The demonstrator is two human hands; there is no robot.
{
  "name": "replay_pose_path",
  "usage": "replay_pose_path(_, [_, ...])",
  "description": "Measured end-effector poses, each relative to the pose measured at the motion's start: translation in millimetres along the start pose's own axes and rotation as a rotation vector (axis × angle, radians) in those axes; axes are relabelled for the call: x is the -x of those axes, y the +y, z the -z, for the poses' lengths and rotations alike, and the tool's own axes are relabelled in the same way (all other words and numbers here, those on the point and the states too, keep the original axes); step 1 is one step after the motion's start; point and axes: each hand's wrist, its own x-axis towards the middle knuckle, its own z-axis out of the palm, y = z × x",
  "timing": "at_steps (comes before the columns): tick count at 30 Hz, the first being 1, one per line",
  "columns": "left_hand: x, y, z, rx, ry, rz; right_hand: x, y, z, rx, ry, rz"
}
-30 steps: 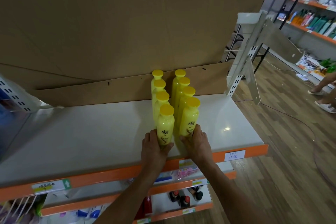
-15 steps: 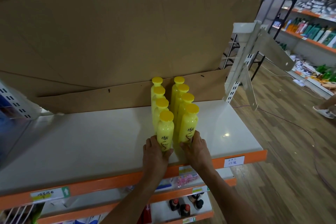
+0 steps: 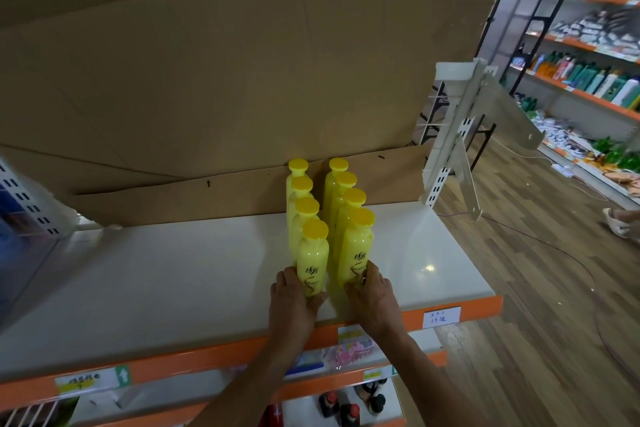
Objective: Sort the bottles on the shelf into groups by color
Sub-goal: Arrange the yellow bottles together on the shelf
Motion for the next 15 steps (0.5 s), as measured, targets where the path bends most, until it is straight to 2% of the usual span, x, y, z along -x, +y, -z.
replay_pose_path(10, [3,-7,5,0.053,-0.037,-0.012,9,7,5,-0.005,-0.030,-0.019])
replay_pose_path(15, [15,-14,11,0.099,-0.068,-0.035,30,4,0,0.049,0.115,0.099])
